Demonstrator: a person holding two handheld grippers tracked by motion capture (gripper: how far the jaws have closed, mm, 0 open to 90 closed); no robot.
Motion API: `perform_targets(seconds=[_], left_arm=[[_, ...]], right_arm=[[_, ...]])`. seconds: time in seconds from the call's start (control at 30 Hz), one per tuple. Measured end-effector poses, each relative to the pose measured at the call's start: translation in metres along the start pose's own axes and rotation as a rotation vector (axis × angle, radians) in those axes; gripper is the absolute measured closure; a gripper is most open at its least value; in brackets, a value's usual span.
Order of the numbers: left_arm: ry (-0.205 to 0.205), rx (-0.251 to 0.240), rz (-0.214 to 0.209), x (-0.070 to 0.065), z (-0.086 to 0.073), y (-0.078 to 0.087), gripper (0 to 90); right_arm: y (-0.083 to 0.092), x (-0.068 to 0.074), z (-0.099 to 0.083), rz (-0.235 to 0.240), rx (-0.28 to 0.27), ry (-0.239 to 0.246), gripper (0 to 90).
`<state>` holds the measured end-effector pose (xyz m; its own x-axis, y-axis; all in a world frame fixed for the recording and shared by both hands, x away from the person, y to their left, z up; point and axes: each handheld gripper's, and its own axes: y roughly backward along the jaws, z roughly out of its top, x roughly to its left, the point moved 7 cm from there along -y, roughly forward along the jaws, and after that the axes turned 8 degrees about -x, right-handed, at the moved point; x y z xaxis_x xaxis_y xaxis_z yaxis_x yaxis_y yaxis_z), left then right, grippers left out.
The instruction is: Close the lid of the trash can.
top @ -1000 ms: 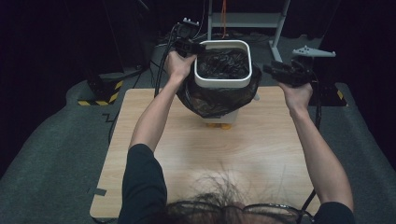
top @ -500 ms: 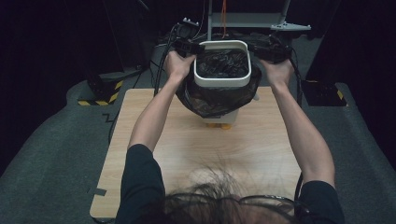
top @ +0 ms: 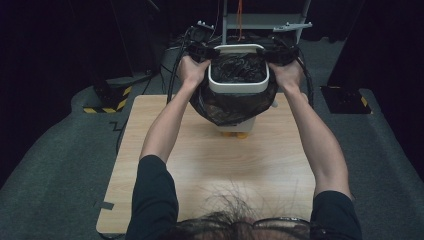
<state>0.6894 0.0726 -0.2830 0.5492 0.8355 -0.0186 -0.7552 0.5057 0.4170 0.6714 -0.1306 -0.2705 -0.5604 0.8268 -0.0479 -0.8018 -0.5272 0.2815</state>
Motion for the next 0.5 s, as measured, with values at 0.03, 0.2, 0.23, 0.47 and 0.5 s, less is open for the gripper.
perform_targets(seconds=[0.03,0.2,0.23,0.47,0.5], left_arm=[[0.001,-0.001,-0.001,0.0006,0.0004,-0.0006,78.1],[0.003,-0.003,-0.006,0.002,0.0014,-0.0037,77.7],[0.002,0.0,-0.01,0.0027,0.0006,-0.0033,77.4],[0.013,0.003,-0.011,-0.0012,-0.0013,-0.0023,76.5],[0.013,0.003,-0.011,-0.0012,-0.0013,-0.0023,76.1]], right_arm=[[-0.001,-0.0001,-0.0007,-0.005,0.0,0.002,67.7],[-0.0029,-0.0022,-0.0002,-0.024,0.005,0.031,69.9],[-0.0029,-0.0005,-0.0011,-0.035,0.009,0.038,73.4],[-0.0019,-0.0008,-0.0057,-0.04,0.025,0.03,75.6],[-0.0019,-0.0008,-0.0057,-0.04,0.025,0.03,75.6]])
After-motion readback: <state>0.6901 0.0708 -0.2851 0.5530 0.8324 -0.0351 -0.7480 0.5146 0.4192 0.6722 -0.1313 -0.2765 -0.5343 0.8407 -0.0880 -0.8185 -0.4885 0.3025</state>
